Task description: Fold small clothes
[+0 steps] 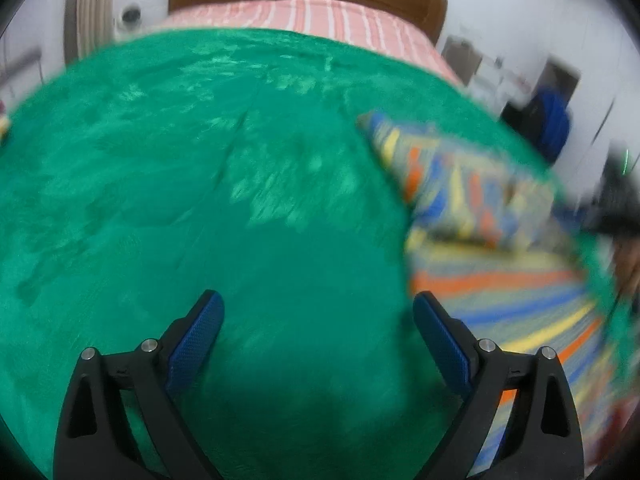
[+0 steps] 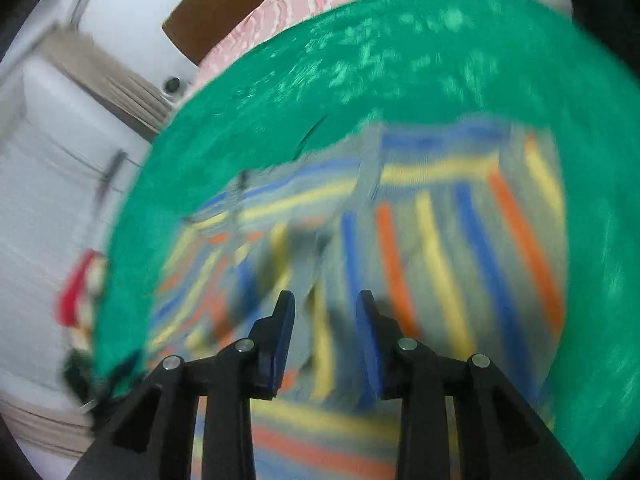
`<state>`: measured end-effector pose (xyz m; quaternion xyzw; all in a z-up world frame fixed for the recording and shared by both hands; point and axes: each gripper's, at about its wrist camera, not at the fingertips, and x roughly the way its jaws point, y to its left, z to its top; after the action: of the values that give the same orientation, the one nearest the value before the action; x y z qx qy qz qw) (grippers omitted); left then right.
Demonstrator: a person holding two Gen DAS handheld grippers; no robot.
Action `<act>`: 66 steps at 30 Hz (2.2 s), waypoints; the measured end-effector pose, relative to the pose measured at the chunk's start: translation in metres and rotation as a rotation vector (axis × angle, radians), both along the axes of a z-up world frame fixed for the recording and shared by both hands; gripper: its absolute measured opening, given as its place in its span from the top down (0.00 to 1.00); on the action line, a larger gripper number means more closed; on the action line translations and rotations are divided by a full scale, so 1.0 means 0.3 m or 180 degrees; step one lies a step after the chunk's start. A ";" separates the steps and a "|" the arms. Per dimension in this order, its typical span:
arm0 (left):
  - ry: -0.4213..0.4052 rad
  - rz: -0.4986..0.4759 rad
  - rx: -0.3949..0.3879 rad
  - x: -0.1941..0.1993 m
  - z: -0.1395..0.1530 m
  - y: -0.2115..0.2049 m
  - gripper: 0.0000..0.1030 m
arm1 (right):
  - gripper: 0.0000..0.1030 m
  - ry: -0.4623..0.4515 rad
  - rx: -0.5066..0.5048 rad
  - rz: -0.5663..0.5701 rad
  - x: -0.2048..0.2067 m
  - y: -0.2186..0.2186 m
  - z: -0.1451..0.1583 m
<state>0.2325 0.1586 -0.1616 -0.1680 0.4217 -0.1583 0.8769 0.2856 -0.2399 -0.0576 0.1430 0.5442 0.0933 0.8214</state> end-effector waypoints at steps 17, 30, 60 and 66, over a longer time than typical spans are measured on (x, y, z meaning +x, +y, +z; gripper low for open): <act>0.0377 0.0215 0.0023 0.472 0.031 -0.214 0.97 | 0.95 -0.0274 -0.0297 -0.0067 -0.106 0.058 0.009; 0.0415 -0.0333 0.0124 0.297 0.033 -0.279 0.42 | 0.49 -0.0557 -0.0412 -0.0214 -0.182 0.045 0.029; 0.0102 -0.0270 -0.0219 0.211 0.021 -0.230 0.28 | 0.94 -0.0513 0.0000 -0.0440 -0.240 0.089 0.067; -0.0063 -0.0247 0.0248 0.173 -0.052 -0.297 0.27 | 0.93 -0.0239 0.0572 0.0162 0.059 0.195 0.002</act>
<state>0.2844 0.0696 -0.1771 -0.1157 0.4250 -0.1772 0.8801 0.3033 -0.1815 -0.0569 0.1987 0.5059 0.1678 0.8224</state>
